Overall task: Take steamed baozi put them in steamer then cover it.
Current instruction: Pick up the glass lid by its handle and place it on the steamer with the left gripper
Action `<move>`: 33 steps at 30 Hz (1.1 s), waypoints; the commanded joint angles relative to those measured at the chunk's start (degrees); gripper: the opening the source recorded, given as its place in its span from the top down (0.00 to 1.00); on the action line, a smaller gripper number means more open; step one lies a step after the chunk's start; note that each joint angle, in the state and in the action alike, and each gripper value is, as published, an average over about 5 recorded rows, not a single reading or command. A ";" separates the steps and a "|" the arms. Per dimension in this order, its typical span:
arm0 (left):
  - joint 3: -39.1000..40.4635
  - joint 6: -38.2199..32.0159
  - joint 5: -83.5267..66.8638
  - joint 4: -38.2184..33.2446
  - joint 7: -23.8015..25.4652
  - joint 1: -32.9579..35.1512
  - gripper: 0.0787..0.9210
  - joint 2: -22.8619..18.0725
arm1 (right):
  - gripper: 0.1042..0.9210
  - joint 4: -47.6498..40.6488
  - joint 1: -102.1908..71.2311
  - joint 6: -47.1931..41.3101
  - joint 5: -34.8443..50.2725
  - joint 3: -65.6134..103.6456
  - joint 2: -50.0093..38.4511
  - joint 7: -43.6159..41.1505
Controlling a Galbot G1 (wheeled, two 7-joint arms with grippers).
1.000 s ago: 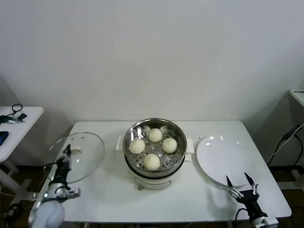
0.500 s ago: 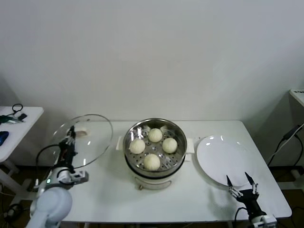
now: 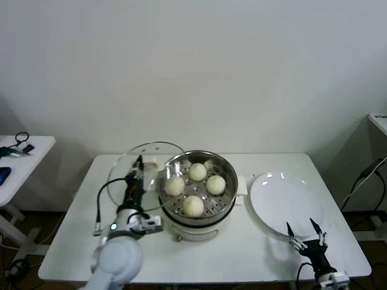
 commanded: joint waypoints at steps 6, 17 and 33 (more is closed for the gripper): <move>13.23 4.99 14.43 4.67 4.47 -5.70 0.92 -13.83 | 0.12 -1.08 -0.18 1.74 1.45 -0.66 -1.84 -0.31; 15.34 3.74 22.06 11.76 2.45 -5.01 0.92 -23.01 | 0.12 -2.57 0.34 2.64 2.48 -1.28 -2.32 -0.18; 14.33 3.18 24.05 16.86 -0.16 -4.50 0.92 -23.86 | 0.12 -3.00 0.40 2.76 4.98 -1.78 -2.95 0.18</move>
